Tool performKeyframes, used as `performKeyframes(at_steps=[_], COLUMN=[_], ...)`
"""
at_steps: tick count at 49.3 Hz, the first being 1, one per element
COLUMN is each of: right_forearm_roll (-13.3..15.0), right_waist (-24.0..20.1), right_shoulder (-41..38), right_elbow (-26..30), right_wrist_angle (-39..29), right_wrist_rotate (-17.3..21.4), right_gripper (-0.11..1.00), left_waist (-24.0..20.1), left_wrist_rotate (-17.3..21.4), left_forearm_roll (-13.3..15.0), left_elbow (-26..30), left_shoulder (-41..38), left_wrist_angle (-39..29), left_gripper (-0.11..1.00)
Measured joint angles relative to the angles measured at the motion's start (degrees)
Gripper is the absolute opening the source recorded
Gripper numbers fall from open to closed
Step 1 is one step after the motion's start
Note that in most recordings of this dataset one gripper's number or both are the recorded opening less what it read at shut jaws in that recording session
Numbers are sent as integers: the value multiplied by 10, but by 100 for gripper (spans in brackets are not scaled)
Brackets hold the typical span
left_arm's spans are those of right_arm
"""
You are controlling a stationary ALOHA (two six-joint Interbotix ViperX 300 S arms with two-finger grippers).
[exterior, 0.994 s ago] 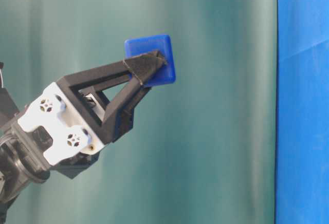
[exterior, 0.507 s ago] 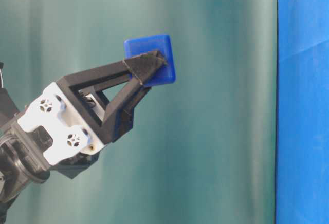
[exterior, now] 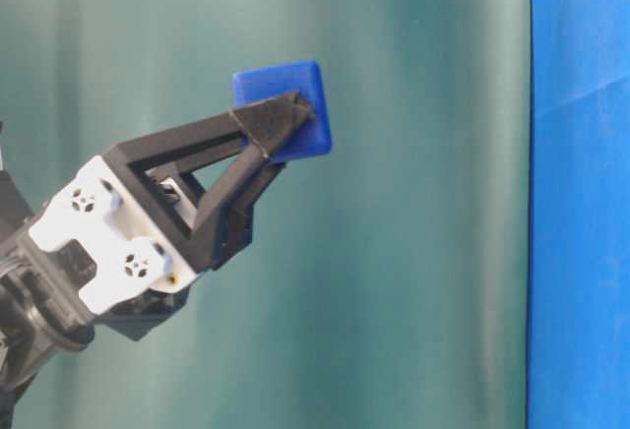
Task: Handover the blue block to the right arm after grasping it with the left arm, then place it in the designated position.
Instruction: 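Lift the cube with the left gripper and raise it upright, then open the right gripper and rotate it toward the held cube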
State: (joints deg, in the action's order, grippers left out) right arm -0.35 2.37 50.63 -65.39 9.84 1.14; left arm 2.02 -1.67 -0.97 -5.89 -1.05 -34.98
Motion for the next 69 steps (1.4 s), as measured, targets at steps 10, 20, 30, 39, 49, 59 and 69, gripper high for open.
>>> performKeyframes(at_steps=[10,20,30,39,49,59,69], right_forearm_roll=[0,0,1,1,0,2,10], right_waist=[0,0,1,0,0,0,0], right_shoulder=[0,0,0,0,0,0,0], right_elbow=[0,0,0,0,0,0,5], right_wrist_angle=[0,1,2,7,9,9,8], right_wrist_rotate=[0,0,0,0,0,-1,-6], right_gripper=[97,97,97,97,97,97,97], left_waist=[0,1,1,1,2,1,2], left_wrist_rotate=[-3,-5,-5,-5,-5,-5,-5], left_forearm_roll=[-1,-1,-1,1,2,2,3], left_elbow=[-62,-156,-254,-307,-316,-316,-316], left_shoulder=[40,100,161,188,192,192,192], left_wrist_angle=[84,227,379,454,469,471,471], left_gripper=[49,49,49,49,49,49,49])
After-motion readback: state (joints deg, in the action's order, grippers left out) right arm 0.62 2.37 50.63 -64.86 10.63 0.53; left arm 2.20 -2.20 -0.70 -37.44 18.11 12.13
